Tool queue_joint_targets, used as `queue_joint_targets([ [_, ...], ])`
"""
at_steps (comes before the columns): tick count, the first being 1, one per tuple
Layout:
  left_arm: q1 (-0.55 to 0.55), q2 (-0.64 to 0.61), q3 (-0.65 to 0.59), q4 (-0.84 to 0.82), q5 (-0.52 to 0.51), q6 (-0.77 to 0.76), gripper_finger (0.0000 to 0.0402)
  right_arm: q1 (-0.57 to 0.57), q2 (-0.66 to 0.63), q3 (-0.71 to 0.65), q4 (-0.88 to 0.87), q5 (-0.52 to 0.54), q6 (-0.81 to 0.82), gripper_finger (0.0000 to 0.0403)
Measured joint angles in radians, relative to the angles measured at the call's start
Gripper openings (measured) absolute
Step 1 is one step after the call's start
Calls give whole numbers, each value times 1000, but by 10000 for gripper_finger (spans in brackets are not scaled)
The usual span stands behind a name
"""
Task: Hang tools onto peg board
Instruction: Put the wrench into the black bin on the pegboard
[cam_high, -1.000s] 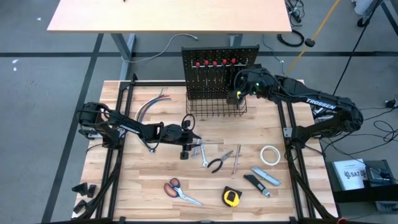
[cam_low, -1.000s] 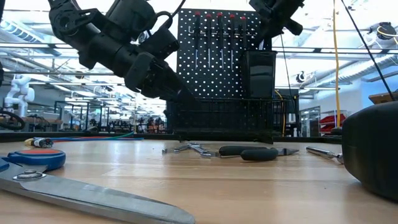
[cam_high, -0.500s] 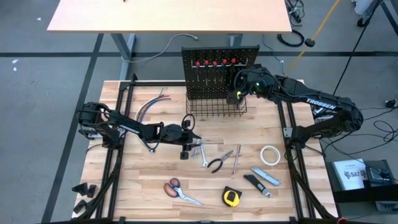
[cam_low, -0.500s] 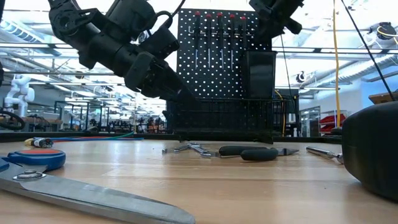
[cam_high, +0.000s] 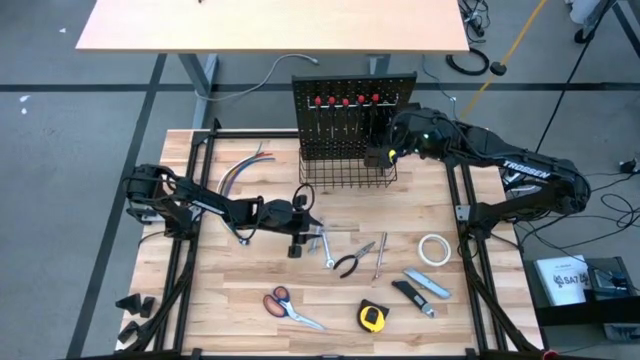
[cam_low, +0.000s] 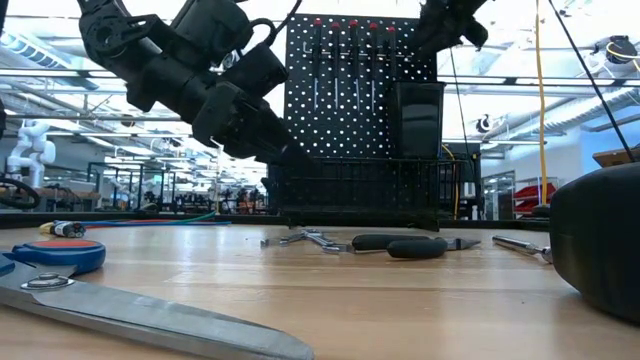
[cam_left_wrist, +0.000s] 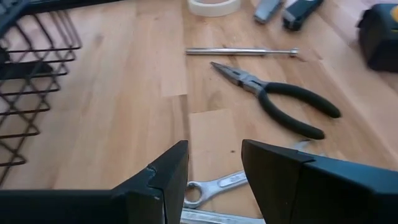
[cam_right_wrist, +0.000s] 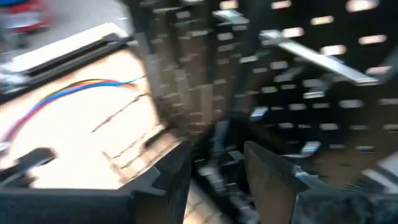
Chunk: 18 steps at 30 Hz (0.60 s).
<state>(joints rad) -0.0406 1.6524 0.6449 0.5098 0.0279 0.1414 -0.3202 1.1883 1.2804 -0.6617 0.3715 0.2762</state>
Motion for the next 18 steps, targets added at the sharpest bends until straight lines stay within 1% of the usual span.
queue_joint_targets([
  [5,-1,0,0,-14,45,3,157,50,8,0,-11,-183,15,141],
  [7,-1,0,0,-42,43,-1,157,85,19,-3,-22,-222,24,141],
  [11,-1,18,0,-80,-17,-5,157,176,23,-68,-1,-232,38,141],
  [15,0,78,1,-57,-89,-25,157,253,23,-199,67,-242,87,142],
  [18,2,116,1,-15,-118,-2,157,302,23,-332,220,-243,96,142],
])
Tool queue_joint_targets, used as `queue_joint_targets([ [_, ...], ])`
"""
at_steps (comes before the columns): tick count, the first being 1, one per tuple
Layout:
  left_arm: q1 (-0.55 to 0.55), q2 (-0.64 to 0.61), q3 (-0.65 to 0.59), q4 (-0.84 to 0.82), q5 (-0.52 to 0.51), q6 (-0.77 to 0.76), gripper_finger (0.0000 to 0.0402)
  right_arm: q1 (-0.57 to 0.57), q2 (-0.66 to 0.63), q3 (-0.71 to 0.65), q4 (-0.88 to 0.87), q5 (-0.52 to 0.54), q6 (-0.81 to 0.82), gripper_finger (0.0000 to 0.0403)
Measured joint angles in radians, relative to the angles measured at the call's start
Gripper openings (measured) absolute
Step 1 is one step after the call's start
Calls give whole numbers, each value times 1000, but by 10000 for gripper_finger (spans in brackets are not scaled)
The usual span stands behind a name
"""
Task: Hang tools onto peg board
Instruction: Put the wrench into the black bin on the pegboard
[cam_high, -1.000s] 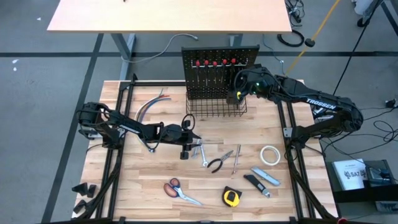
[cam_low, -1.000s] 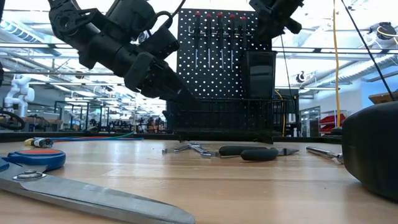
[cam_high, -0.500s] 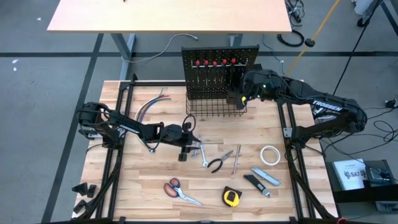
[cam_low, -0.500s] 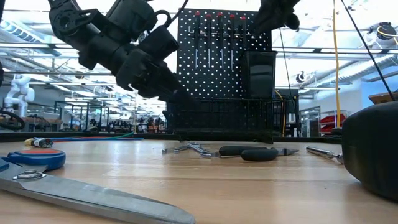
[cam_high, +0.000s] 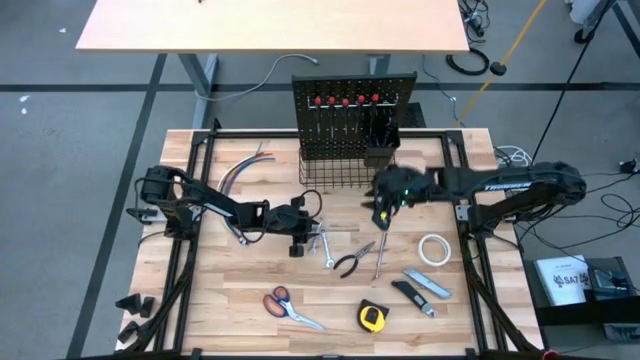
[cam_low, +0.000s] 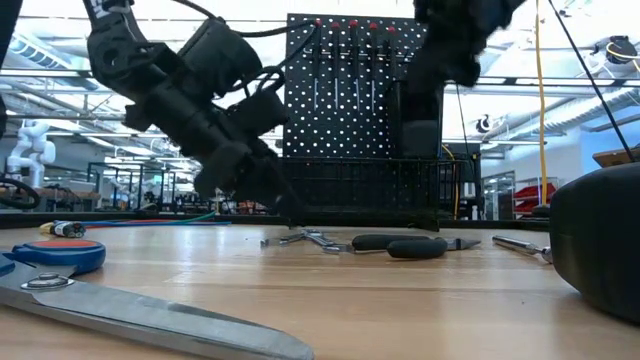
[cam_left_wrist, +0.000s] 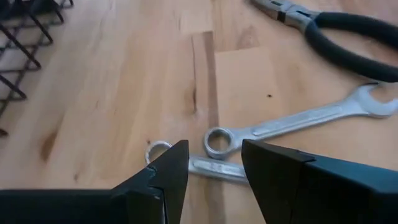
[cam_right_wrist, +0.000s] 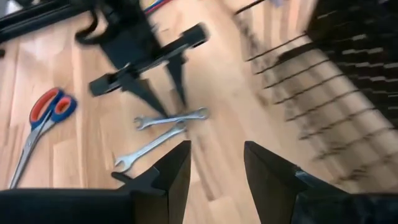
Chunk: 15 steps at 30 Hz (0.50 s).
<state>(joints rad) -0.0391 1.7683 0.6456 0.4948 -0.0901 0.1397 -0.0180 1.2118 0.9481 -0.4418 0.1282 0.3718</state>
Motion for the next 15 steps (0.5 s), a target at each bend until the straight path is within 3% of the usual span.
queue_joint_targets([
  [8,0,8,1,119,-20,33,143,109,11,-380,660,-55,-75,126],
  [11,0,8,1,113,-20,33,104,135,46,-465,857,-53,-89,81],
  [15,1,8,1,98,-14,33,23,157,123,-502,995,-51,-121,10],
])
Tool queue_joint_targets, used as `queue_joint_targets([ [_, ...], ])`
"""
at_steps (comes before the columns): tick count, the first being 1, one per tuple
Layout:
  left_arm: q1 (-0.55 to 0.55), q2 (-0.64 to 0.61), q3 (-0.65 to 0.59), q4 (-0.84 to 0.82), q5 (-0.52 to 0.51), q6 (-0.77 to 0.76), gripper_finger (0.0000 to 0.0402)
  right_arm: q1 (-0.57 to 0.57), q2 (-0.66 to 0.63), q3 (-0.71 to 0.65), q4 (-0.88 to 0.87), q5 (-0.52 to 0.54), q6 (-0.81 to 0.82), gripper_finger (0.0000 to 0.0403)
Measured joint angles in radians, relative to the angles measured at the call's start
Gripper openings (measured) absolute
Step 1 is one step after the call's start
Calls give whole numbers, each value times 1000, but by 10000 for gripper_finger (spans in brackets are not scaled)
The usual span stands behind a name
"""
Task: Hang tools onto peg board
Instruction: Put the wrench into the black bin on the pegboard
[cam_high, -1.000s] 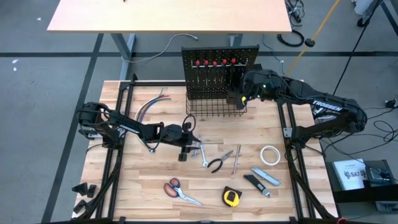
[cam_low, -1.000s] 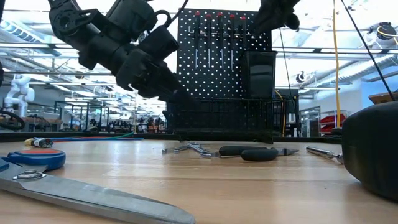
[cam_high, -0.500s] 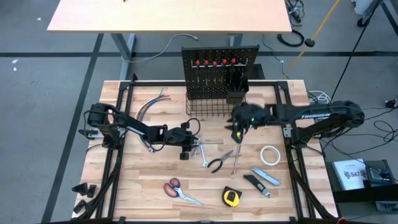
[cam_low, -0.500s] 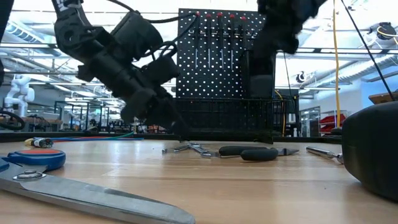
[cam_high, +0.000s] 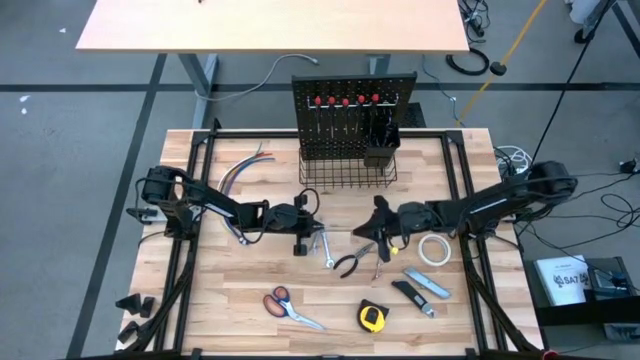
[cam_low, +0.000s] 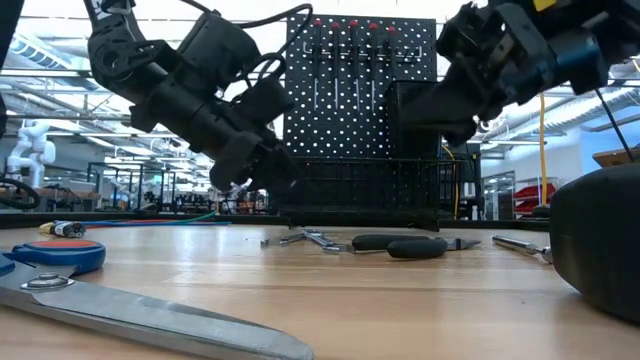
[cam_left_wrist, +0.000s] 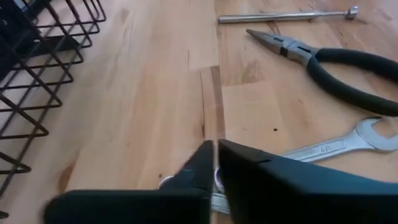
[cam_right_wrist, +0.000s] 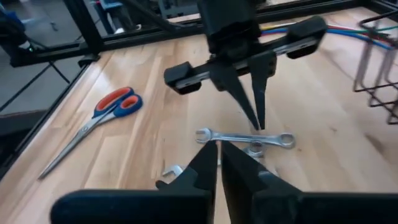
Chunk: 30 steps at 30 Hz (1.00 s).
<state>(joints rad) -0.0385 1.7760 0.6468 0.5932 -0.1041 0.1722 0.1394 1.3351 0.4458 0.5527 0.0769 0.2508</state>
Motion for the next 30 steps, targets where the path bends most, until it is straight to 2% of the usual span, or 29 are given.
queue_joint_targets([
  [4,9,0,0,4,42,-1,7,8,110,0,137,-10,-1,5],
  [7,14,15,0,7,45,-7,4,6,185,3,228,-66,-8,2],
  [13,21,80,30,-4,105,-4,2,6,274,56,251,-83,-13,1],
  [19,22,80,38,1,92,0,1,6,306,81,241,-131,-31,0],
  [30,39,80,38,-37,88,-7,0,6,305,82,229,-134,-32,0],
])
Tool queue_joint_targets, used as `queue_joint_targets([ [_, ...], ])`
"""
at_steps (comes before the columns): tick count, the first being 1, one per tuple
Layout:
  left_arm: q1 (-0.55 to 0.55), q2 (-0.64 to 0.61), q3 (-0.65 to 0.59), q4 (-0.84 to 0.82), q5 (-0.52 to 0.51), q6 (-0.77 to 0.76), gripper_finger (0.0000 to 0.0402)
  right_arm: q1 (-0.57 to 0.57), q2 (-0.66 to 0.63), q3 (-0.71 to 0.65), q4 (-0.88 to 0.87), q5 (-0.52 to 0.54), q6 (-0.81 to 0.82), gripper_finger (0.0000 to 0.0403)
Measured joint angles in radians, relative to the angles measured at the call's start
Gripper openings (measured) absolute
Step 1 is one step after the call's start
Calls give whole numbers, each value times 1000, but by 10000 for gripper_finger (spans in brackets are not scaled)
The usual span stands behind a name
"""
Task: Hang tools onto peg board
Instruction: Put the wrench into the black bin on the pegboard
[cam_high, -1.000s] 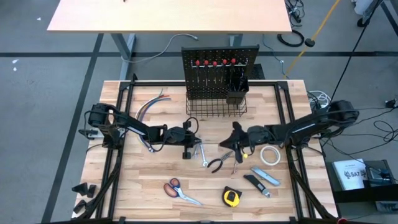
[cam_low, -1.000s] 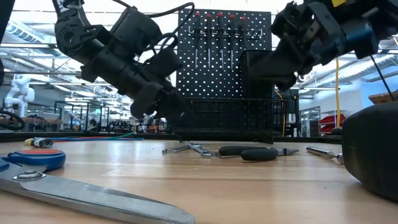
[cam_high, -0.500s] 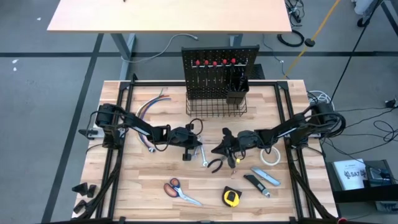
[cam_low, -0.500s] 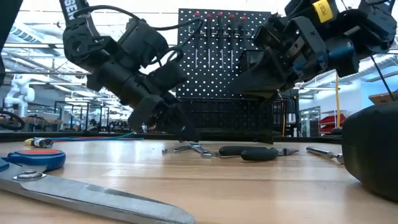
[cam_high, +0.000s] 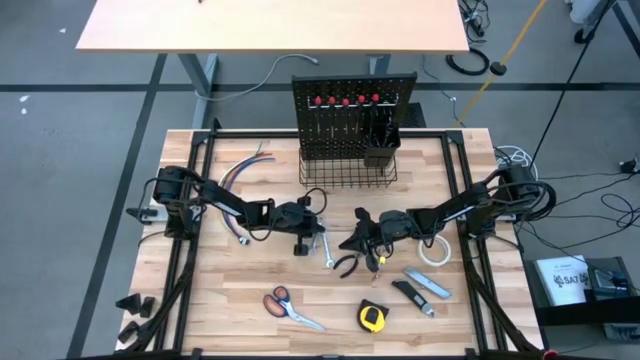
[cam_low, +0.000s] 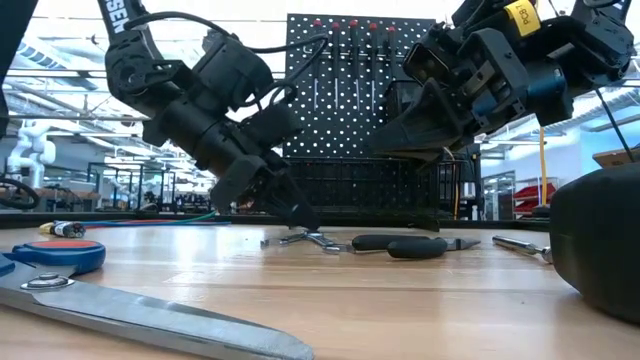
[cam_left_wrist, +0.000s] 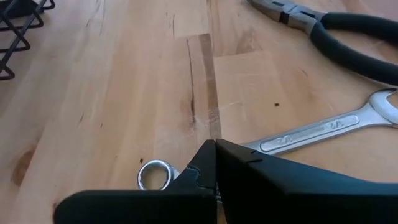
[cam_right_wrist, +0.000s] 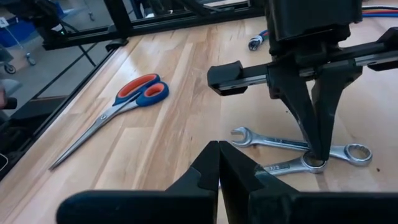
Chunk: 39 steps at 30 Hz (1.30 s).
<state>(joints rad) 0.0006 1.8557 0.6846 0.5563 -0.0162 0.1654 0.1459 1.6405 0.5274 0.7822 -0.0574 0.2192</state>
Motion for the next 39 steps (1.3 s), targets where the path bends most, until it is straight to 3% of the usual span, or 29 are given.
queue_joint_targets([
  [15,15,19,2,-10,12,-1,0,0,0,0,-1,0,-4,0],
  [24,18,20,1,-15,15,-2,0,51,0,0,-33,-2,-271,8],
  [28,18,20,1,-19,15,-2,0,84,30,1,-10,6,-390,31],
  [33,19,21,1,-23,15,-3,0,99,103,18,21,82,-392,77],
  [39,28,21,1,-38,19,-29,0,100,225,123,-2,92,-438,144],
])
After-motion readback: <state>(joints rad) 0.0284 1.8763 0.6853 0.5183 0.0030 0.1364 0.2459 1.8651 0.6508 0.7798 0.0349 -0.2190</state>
